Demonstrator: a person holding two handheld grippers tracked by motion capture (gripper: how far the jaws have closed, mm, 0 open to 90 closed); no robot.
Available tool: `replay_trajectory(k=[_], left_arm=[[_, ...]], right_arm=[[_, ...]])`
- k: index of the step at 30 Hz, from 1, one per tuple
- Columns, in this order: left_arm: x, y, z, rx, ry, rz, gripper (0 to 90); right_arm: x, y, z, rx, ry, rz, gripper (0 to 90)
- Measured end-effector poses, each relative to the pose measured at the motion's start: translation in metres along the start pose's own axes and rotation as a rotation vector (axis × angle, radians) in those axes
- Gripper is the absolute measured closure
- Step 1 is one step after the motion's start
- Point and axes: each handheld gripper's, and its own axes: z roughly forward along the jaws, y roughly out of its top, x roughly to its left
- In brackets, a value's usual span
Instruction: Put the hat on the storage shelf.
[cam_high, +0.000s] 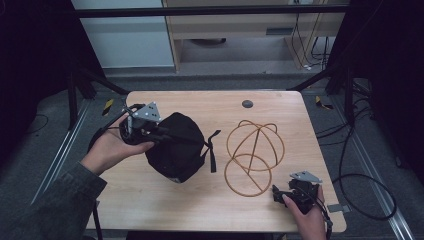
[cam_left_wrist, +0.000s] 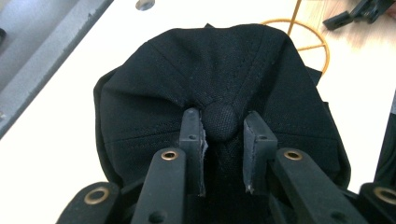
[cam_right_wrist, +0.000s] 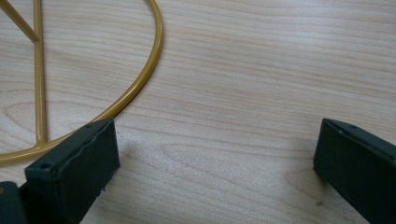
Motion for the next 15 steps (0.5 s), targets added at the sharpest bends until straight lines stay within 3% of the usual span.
replay_trajectory(k=[5,15], left_arm=[[-0.002,0.007,-0.011,-0.037,0.007,0.001,73.0],[-0.008,0.018,-0.026,-0.065,0.021,0.024,73.1]], right_arm=[[0.0,0.0,0.0,0.0,0.0,0.001,0.3],[0.0,0.0,0.0,0.0,0.0,0.0,0.4]])
